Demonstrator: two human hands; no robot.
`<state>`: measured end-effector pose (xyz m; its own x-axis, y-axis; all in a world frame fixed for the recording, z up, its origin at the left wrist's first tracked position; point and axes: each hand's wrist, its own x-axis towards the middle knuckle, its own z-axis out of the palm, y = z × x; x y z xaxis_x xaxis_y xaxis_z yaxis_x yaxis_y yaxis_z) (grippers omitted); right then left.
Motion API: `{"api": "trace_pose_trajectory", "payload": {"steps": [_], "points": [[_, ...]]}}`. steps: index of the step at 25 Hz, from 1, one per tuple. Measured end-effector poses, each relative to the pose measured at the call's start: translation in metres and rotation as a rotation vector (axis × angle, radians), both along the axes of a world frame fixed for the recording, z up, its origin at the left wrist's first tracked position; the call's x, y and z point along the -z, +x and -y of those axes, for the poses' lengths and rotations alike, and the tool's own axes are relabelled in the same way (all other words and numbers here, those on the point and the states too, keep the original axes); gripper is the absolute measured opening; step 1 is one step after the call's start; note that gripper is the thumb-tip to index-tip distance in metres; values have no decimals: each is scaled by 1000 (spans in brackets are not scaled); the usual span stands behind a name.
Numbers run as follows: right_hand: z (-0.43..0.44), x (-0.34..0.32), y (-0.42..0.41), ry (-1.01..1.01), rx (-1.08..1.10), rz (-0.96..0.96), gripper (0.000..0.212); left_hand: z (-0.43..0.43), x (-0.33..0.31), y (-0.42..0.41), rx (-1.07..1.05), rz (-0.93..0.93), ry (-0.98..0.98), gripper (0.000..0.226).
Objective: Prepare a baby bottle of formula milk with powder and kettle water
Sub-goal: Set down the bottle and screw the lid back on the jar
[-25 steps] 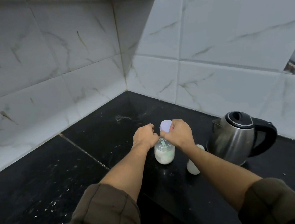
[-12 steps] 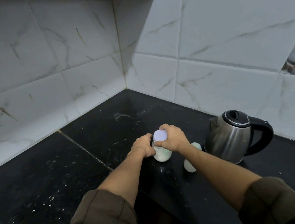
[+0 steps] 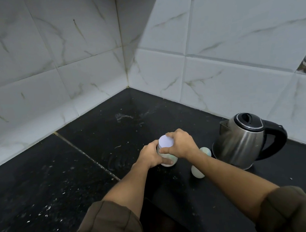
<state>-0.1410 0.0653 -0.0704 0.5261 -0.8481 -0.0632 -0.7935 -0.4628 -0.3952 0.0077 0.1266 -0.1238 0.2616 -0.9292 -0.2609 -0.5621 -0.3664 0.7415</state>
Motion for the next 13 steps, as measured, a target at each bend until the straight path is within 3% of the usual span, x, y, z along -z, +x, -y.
{"api": "trace_pose_trajectory", "payload": {"steps": [5, 13], "points": [[-4, 1, 2, -11, 35, -45, 90, 0, 7, -2, -27, 15, -36, 96], [-9, -4, -8, -267, 240, -51, 76, 1, 1, -5, -25, 93, -35, 86]]}}
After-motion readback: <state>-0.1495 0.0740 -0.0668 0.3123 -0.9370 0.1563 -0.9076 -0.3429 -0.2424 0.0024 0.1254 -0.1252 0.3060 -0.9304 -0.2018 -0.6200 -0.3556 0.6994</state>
